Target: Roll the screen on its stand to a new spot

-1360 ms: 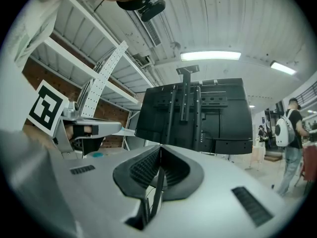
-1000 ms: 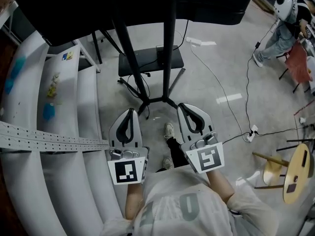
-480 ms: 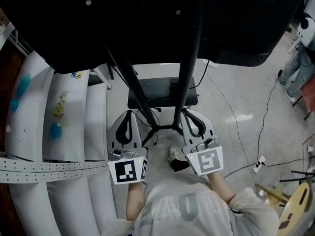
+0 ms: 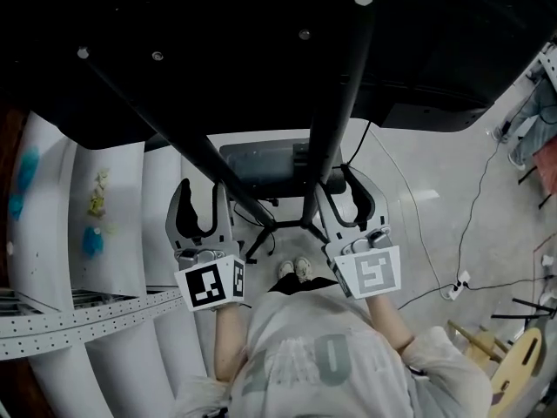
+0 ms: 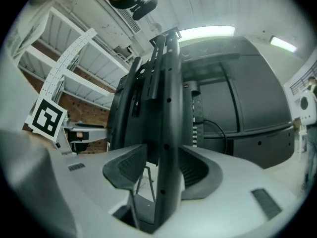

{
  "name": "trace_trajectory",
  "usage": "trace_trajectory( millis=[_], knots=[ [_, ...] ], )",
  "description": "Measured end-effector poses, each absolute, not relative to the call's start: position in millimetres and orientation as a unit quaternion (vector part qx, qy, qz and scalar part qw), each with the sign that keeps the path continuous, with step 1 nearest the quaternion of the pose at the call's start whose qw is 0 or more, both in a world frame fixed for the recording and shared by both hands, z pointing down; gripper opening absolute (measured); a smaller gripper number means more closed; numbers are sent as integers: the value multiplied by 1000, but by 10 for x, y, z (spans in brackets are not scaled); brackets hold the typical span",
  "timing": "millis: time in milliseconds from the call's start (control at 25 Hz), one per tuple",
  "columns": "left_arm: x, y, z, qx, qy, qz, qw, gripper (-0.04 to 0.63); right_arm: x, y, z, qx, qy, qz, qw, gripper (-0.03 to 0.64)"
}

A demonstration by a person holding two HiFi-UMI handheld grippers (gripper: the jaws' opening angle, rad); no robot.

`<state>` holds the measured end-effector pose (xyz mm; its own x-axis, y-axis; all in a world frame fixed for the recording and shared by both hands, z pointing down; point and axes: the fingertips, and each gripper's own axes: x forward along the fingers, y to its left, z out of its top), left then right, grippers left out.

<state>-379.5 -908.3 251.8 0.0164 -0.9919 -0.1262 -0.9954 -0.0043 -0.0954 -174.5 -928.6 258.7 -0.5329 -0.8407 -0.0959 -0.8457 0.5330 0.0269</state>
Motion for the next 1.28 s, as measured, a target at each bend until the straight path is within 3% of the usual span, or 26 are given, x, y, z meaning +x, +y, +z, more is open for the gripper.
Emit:
trace_trajectory(
  millis=[40, 80, 280, 1280],
  knots=[
    [-3814, -9138, 2517, -709, 701, 16, 73, 236, -1718, -9340, 2590, -485, 873, 29, 38, 220],
    [-3831, -9191, 2515, -710, 701, 20, 70, 265, -1696, -9397, 2602, -487, 872, 26, 40, 242],
    [-3896, -9464, 2566, -717, 695, 18, 55, 334, -1740, -9618, 2667, -492, 871, 17, 12, 259],
    [-3775, -10209, 3042, -763, 641, -66, 58, 334, -2096, -10242, 3216, -501, 860, 68, -73, 261]
  ],
)
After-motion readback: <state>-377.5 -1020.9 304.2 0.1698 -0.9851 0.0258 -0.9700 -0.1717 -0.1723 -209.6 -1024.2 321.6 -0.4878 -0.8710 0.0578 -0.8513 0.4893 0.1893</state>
